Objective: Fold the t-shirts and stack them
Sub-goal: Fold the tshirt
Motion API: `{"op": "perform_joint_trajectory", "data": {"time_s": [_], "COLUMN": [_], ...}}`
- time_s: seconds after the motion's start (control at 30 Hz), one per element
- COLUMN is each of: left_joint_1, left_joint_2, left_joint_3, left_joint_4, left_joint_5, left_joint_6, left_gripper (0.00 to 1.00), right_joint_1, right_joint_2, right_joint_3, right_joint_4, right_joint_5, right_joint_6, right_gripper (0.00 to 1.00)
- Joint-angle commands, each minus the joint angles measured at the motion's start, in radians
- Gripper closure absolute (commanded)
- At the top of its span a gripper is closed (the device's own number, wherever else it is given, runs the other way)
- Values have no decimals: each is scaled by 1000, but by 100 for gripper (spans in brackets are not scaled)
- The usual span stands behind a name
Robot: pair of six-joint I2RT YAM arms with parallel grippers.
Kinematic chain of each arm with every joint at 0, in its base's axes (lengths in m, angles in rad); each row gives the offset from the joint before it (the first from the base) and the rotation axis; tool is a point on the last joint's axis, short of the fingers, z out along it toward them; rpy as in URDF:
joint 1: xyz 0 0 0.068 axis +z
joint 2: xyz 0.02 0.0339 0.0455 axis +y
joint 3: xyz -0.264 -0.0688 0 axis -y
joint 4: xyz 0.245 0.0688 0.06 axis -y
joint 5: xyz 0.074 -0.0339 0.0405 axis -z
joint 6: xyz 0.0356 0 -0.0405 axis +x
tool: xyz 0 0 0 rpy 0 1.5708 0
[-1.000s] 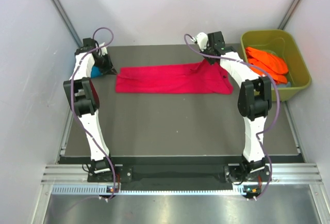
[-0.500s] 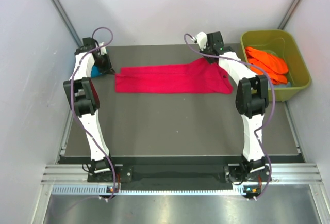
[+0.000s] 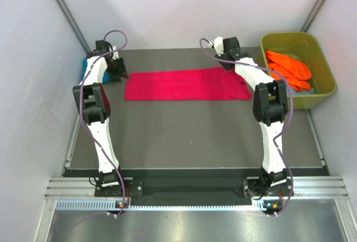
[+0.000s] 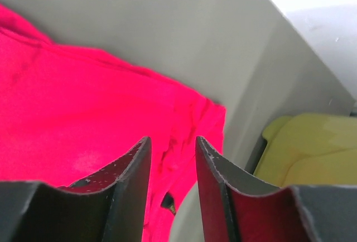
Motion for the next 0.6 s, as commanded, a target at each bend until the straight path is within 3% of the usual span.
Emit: {"op": "perform_joint_trajectory", "data": {"time_s": [0.0, 0.27, 0.57], "left_joint_1": [-2, -4, -2], "left_joint_2": [-64, -236, -234], "left_joint_3": [15, -195, -301], "left_joint_4": [24, -18, -30], "left_joint_5": [-22, 53, 27], "left_joint_6": [7, -10, -11], "left_gripper": [48, 48, 48], "right_joint_1": [-8, -18, -70], "right_joint_2": [-90, -239, -293], "right_joint_3": [-35, -156, -300], "right_joint_4": [44, -72, -129], "right_joint_5": [46, -76, -145], "right_joint_6": [30, 199, 289], "right_gripper": [62, 59, 58]}}
